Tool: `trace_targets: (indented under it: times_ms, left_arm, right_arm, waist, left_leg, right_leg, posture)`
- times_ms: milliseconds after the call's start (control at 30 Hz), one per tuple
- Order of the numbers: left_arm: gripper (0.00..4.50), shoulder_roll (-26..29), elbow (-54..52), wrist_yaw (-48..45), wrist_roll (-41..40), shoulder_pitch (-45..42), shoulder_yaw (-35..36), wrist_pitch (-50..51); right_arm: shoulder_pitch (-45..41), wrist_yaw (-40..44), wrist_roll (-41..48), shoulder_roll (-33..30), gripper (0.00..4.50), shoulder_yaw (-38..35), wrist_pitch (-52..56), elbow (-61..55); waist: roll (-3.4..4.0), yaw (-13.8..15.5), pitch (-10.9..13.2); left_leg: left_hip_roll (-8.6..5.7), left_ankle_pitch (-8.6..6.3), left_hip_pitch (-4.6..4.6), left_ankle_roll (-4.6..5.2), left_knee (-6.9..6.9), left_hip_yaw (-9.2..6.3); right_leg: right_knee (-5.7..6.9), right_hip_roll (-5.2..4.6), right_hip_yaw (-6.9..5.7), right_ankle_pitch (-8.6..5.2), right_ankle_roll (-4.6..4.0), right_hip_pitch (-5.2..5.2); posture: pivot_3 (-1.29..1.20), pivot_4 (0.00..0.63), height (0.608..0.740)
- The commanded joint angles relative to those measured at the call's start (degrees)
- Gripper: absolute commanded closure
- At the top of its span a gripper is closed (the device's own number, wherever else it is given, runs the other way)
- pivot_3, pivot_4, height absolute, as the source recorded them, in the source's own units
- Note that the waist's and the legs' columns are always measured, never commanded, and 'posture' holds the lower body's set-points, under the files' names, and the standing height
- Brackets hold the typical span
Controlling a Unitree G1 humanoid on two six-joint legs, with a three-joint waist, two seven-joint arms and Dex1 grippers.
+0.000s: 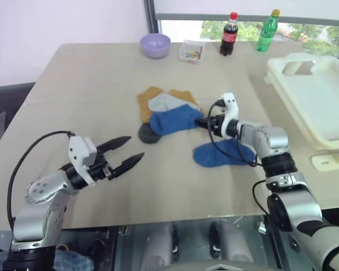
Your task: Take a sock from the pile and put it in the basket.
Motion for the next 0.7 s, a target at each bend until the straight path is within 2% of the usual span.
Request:
trace_targets:
  times_ms: [33, 133, 267, 500, 700]
  left_arm:
    - [1.05, 0.2, 0.0, 0.4, 0.4, 0.5, 1.5, -1.7]
    - [1.05, 0.3, 0.1, 0.3, 0.4, 0.7, 1.5, -1.9]
    - [1.05, 0.3, 0.1, 0.3, 0.1, 0.7, 1.5, -1.8]
    - [1.05, 0.3, 0.2, -0.5, -0.4, -0.3, 0.2, -1.0]
    - [1.05, -0.5, -0.4, -0.7, 0.7, -1.5, -3.3, 0.1]
  right_arm:
    - [-1.9, 1.4, -0.1, 0.2, 1.79, -0.9, -1.9, -0.1]
    - [-2.1, 1.5, -0.4, 0.1, 2.50, -0.9, -2.3, 0.2]
    - [-1.8, 1.8, -0.5, -0.4, 4.44, -0.8, -1.1, -1.7]
    - [0.2, 1.5, -0.2, -2.4, 4.48, -0.7, 3.5, -8.5]
    - [3.2, 1.5, -0.3, -7.5, 4.48, 0.0, 10.4, -17.3]
  waist:
    - [0.00, 0.0, 0.0]
    - [0.00, 0.0, 0.0]
    - [0.00, 0.0, 0.0]
    - [0.00, 0.1, 0.0]
    - [0.00, 0.1, 0.0]
  left_leg:
    - [0.00, 0.00, 0.00, 0.00, 0.00, 0.00]
    - [0.02, 0.00, 0.00, 0.00, -0.01, 0.01]
    - [0.02, 0.00, 0.00, 0.00, -0.01, 0.01]
    - [0.02, 0.00, -0.01, 0.00, -0.02, 0.01]
    - [-0.01, 0.00, -0.03, 0.00, -0.02, 0.01]
  right_leg:
    - [0.00, 0.00, 0.00, 0.00, 0.00, 0.00]
    - [0.00, 0.00, 0.01, 0.00, 0.00, -0.02]
    - [0.01, 0.00, 0.01, 0.00, 0.00, -0.02]
    - [0.02, 0.00, 0.01, 0.00, 0.00, -0.03]
    - [0.00, -0.05, 0.00, 0.00, 0.00, -0.02]
  posture:
    - [0.00, 0.150, 0.733]
    - [0.00, 0.150, 0.733]
    - [0.00, 0.150, 0.733]
    - [0.00, 0.150, 0.733]
    - [0.00, 0.150, 0.733]
